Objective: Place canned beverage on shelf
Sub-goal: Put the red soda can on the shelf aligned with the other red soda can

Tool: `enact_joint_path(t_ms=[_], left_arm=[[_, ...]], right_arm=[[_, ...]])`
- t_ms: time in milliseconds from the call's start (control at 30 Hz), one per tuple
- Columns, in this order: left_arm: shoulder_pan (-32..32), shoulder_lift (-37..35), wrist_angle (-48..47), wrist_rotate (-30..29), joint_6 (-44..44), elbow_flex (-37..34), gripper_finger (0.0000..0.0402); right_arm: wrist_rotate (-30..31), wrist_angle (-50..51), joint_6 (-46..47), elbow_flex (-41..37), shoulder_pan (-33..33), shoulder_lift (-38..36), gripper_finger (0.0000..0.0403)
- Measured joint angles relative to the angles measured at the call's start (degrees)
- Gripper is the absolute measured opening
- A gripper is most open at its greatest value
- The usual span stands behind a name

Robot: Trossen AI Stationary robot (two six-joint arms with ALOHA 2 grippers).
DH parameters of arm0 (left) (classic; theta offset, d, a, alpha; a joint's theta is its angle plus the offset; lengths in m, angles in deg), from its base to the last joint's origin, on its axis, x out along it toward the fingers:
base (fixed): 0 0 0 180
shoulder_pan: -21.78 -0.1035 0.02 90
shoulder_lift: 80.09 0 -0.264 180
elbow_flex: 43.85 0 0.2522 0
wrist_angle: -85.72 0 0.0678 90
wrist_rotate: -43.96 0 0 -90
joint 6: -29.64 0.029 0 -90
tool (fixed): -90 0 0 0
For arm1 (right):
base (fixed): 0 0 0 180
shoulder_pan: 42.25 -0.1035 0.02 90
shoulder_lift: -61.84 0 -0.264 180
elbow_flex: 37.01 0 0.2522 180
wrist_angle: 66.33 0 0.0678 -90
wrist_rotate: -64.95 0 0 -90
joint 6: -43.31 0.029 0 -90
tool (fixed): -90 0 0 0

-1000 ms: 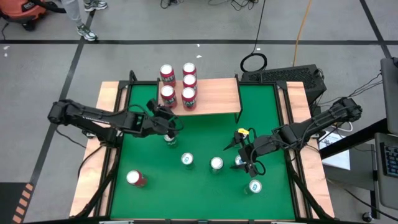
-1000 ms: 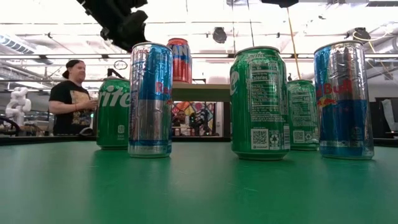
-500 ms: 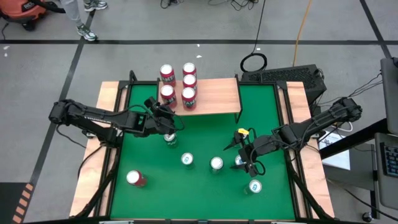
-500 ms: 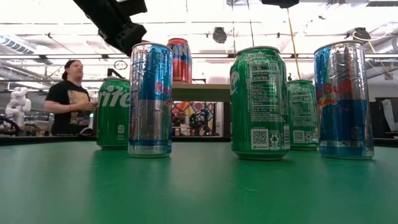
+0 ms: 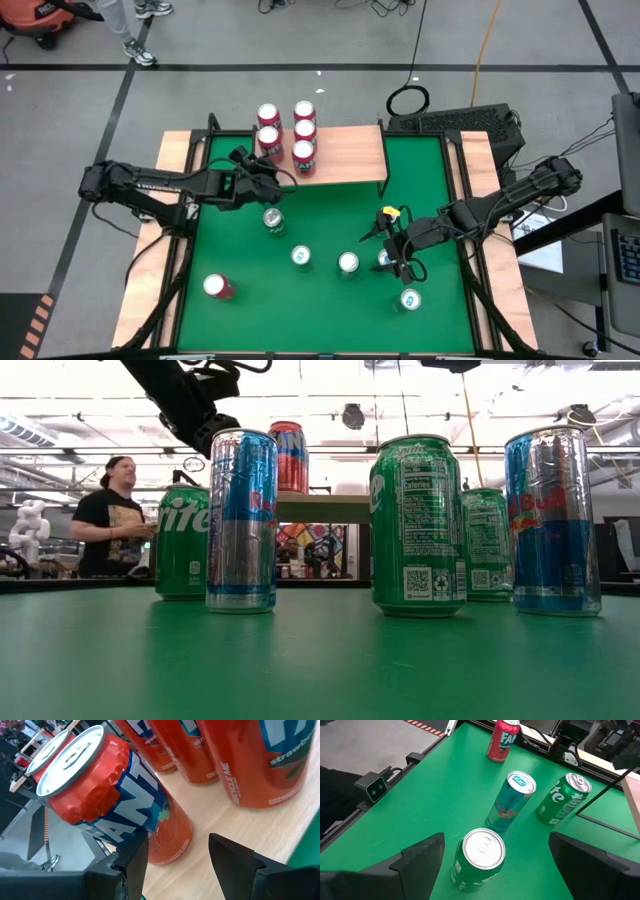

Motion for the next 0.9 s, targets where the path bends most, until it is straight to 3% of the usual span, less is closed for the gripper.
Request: enact_joint_path(t_ms=[333, 900], left_arm=[[-0.7, 0.0, 3.1, 4.9, 0.4, 0.0, 0.0202], [-3.3, 0.0, 5.7, 4.5, 1.8, 0.0, 0.0202]], right_arm=[[0.0, 0.0, -0.4, 0.0, 0.0, 0.0, 0.0350], [0.0, 0.2, -0.2, 0.0, 0.0, 0.0, 0.0350]])
